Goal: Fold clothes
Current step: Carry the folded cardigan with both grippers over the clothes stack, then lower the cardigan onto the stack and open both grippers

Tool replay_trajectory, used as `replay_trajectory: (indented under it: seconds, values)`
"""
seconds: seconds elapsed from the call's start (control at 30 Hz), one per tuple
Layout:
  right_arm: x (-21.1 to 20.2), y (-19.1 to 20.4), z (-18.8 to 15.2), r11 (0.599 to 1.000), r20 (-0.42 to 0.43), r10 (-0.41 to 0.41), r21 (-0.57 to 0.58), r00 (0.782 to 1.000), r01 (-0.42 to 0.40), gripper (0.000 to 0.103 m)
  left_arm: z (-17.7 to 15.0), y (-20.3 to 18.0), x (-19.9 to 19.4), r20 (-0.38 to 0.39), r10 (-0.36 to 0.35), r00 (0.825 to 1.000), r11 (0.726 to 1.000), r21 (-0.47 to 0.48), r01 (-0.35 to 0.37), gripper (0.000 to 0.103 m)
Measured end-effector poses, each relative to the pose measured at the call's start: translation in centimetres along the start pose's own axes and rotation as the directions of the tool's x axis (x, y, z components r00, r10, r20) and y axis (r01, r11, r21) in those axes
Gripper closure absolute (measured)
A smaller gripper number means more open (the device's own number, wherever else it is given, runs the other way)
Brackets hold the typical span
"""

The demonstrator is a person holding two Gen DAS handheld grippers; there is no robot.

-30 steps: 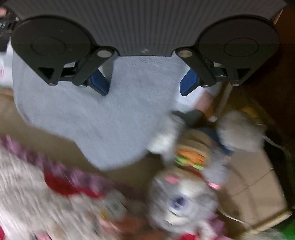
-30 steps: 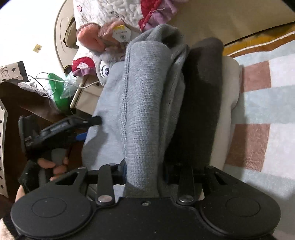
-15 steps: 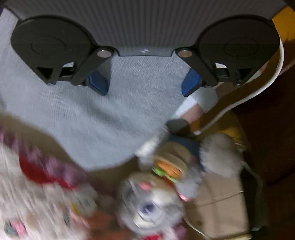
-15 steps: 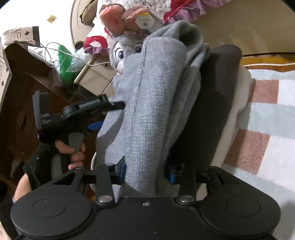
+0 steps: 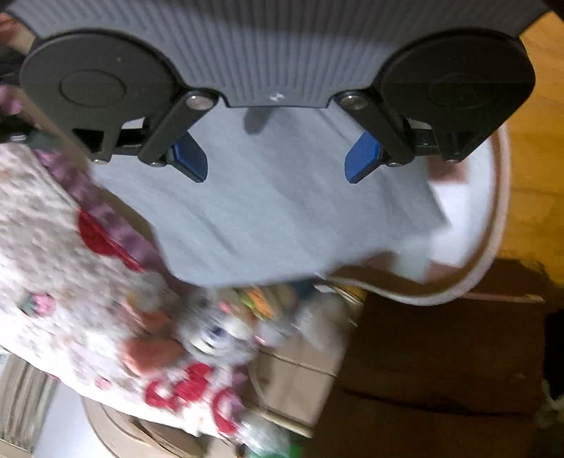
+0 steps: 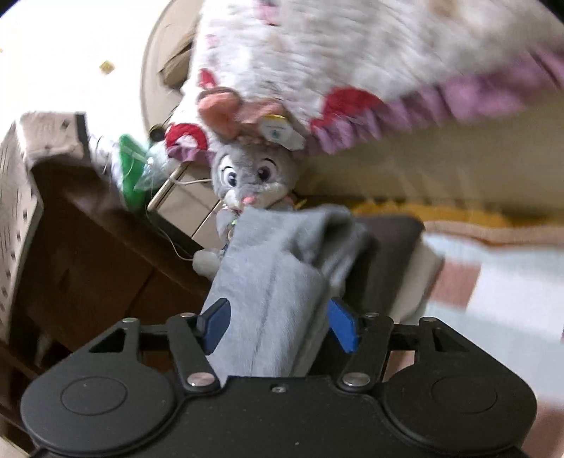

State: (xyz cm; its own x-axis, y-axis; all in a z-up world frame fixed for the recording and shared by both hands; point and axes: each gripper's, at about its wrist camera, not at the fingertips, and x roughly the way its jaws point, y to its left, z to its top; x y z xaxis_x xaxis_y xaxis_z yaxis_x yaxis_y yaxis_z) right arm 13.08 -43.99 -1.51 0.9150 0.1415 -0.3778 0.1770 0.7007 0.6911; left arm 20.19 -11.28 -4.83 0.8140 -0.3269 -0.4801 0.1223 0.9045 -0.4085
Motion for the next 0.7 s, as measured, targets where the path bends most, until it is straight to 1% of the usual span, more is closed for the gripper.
replay_trajectory:
  seconds: [0.07,0.1,0.17,0.23,0.3,0.33,0.37,0.4,0.43,0.47,0.5,0.53,0.57,0.6,0.63,0.67,0.7]
  values:
    - [1.3,-0.3,0.9,0.999,0.011,-0.031,-0.011,0.999,0.031,0.028,0.6,3.0,0.4,0.029,0.056,0.998,0.996,-0.067,-0.054,0.016]
    - [2.3,-0.7,1.2,0.999,0.012,-0.05,-0.011,0.999,0.05,0.027,0.7,4.6,0.9,0.027,0.077,0.997,0.991,-0.111,-0.074,0.016]
    - [4.3,-2.2,1.5,0.996,0.03,-0.091,0.01,0.995,0.091,0.026,0.4,7.8,2.4,-0.009,0.097,0.995,0.973,-0.208,-0.097,0.016]
    - [6.6,-4.0,1.7,0.995,0.027,-0.068,0.075,0.997,0.066,0.026,-0.1,10.4,4.0,-0.049,0.085,0.995,0.953,-0.287,-0.095,0.017]
    - [8.8,-5.8,1.9,0.989,0.021,-0.031,0.146,0.999,0.028,0.026,-0.5,12.1,4.9,-0.044,0.056,0.997,0.928,-0.367,-0.069,0.018]
    - [9.9,-6.4,1.8,0.987,0.016,-0.018,0.162,1.0,0.015,0.026,-0.9,12.6,5.1,-0.018,0.062,0.998,0.913,-0.403,-0.064,0.019]
    - [11.0,-6.7,1.7,0.986,0.01,-0.008,0.165,1.0,0.007,0.025,-1.3,12.7,5.1,0.008,0.097,0.995,0.899,-0.43,-0.085,0.019]
    - [11.8,-6.8,1.4,0.989,0.01,-0.002,0.148,1.0,0.001,0.025,-1.6,12.7,5.2,0.018,0.123,0.992,0.893,-0.437,-0.103,0.02]
    - [12.4,-6.7,1.2,0.993,0.015,0.001,0.117,1.0,-0.003,0.032,-1.8,12.5,5.6,0.023,0.129,0.991,0.894,-0.435,-0.106,0.021]
    - [12.3,-6.4,1.0,0.996,0.037,0.019,0.09,0.999,-0.023,0.06,-1.8,12.3,6.3,0.019,0.103,0.995,0.896,-0.437,-0.084,0.021]
    - [11.7,-5.9,1.0,0.997,0.07,0.048,0.064,0.996,-0.053,0.08,-1.8,12.1,7.1,0.012,0.039,0.999,0.896,-0.442,-0.03,0.021]
    - [11.1,-5.4,1.0,0.996,0.103,0.077,0.037,0.992,-0.082,0.082,-2.0,11.9,7.7,0.01,-0.034,0.999,0.894,-0.447,0.035,0.029]
    - [10.5,-5.0,1.0,0.994,0.134,0.108,0.01,0.985,-0.11,0.083,-2.0,11.4,8.1,0.012,-0.089,0.996,0.897,-0.434,0.085,0.036]
    - [9.5,-4.7,0.9,0.993,0.172,0.119,-0.01,0.978,-0.119,0.084,-2.0,10.6,8.3,0.016,-0.129,0.991,0.906,-0.404,0.125,0.05]
    - [8.3,-4.5,0.7,0.993,0.213,0.118,-0.025,0.97,-0.115,0.085,-1.9,9.7,8.3,0.02,-0.14,0.99,0.925,-0.355,0.138,0.052]
    - [7.1,-4.3,0.5,0.993,0.255,0.117,-0.039,0.96,-0.111,0.085,-1.7,8.7,8.1,0.028,-0.132,0.991,0.945,-0.299,0.134,0.054]
    - [5.8,-4.0,0.4,0.993,0.296,0.117,-0.052,0.948,-0.106,0.086,-1.6,7.8,7.9,0.039,-0.129,0.991,0.958,-0.252,0.135,0.055]
